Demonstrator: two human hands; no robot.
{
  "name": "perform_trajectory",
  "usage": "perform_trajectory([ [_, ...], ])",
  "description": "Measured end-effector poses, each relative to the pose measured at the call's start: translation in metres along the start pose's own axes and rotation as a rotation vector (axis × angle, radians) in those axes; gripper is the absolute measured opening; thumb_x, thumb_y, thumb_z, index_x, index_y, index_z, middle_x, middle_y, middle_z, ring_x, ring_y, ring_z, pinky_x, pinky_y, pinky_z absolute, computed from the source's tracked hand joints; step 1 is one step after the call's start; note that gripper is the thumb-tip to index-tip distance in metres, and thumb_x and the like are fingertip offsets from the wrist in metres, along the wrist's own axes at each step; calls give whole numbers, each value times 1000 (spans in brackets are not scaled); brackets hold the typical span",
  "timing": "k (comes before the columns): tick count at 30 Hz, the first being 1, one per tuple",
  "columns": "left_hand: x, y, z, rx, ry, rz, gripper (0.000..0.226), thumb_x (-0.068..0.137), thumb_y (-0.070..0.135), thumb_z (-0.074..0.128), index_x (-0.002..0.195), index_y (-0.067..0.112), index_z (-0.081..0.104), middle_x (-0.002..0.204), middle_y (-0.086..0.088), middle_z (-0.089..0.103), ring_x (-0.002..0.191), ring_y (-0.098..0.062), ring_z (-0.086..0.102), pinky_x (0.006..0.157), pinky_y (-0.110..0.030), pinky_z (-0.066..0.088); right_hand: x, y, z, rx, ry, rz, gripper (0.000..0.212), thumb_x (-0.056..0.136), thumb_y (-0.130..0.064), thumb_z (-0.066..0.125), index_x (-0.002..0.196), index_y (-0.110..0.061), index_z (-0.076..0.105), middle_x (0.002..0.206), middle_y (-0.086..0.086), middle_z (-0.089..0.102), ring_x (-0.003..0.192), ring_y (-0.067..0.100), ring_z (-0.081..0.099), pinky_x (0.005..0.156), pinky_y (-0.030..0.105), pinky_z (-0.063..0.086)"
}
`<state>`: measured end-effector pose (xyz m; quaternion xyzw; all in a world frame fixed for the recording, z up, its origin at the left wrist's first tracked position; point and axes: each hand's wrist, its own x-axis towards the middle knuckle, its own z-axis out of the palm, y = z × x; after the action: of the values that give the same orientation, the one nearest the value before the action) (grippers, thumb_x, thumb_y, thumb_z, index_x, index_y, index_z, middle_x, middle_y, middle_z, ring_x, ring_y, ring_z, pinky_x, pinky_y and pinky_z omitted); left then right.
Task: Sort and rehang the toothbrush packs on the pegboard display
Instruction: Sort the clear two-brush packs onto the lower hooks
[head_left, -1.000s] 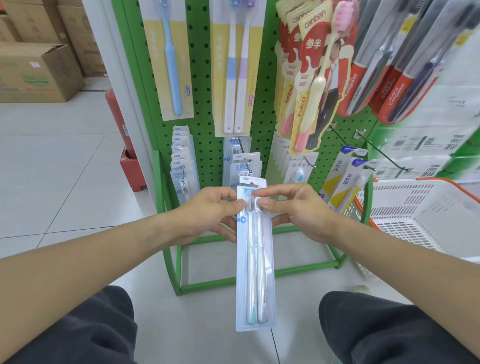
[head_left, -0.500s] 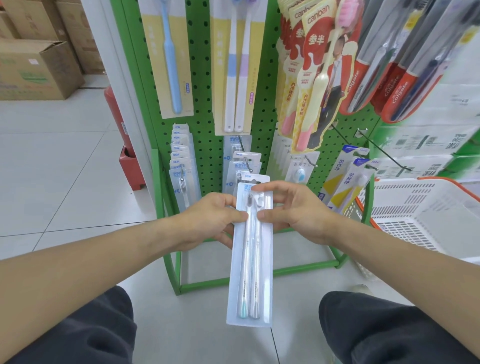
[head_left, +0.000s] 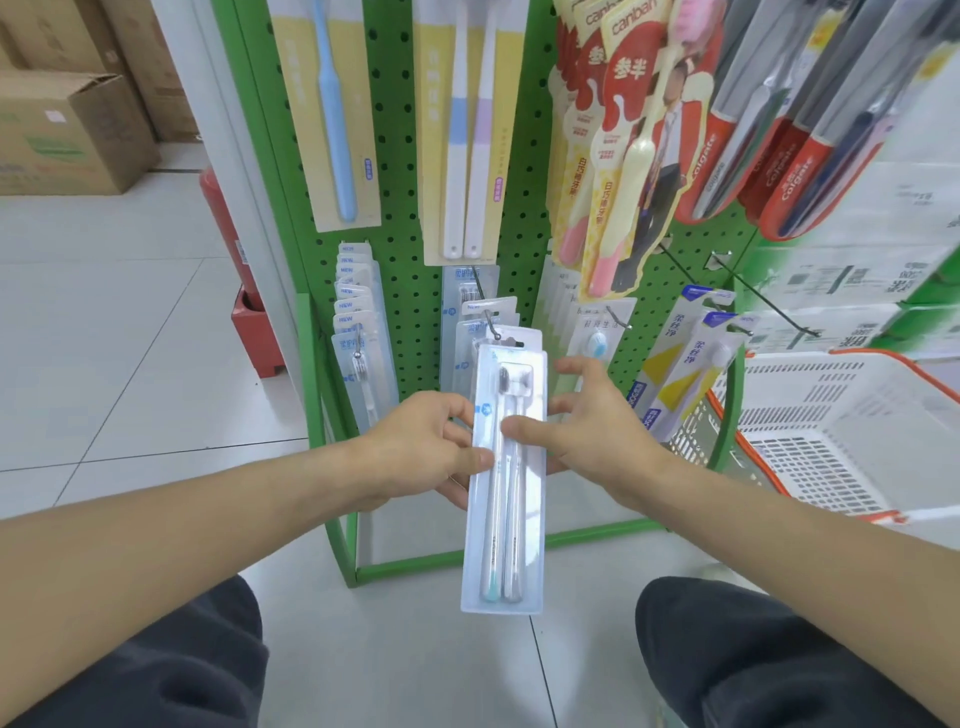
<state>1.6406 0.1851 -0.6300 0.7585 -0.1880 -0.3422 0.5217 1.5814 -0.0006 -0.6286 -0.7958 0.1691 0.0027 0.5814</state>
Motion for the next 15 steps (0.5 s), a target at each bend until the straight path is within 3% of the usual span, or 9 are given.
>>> perform_trajectory([
  [2, -1, 0, 0, -10, 31, 4, 16, 94, -3, 66, 107, 1, 58, 94, -19, 77, 89, -37, 75, 77, -49, 63, -2, 0, 2, 27, -139, 55, 43, 91, -13, 77, 125, -11, 51, 97, 9, 76, 79, 23, 77, 64, 41, 64],
  [4, -2, -1, 1, -12, 44, 1, 17, 93, -4, 66, 107, 0, 58, 94, -19, 77, 88, -36, 75, 74, -47, 64, -3, 0, 0, 35, -276, 79, 28, 94, -10, 72, 120, -10, 60, 92, 7, 79, 79, 22, 77, 65, 39, 63],
  [9, -4, -2, 5, -9, 73, 24, 16, 93, -5, 65, 105, 2, 58, 91, -15, 77, 80, -27, 76, 67, -39, 64, -3, -2, -12, 20, -417, 58, 40, 86, -2, 78, 123, -8, 67, 105, 10, 78, 95, 28, 76, 73, 39, 64],
  [15, -3, 3, 1, -51, 134, 33, 13, 95, -2, 64, 107, 2, 60, 92, -15, 77, 79, -28, 76, 67, -40, 64, -2, 3, -12, 2, -388, 18, 47, 81, 0, 82, 125, -7, 67, 109, 18, 76, 99, 34, 75, 81, 48, 63],
])
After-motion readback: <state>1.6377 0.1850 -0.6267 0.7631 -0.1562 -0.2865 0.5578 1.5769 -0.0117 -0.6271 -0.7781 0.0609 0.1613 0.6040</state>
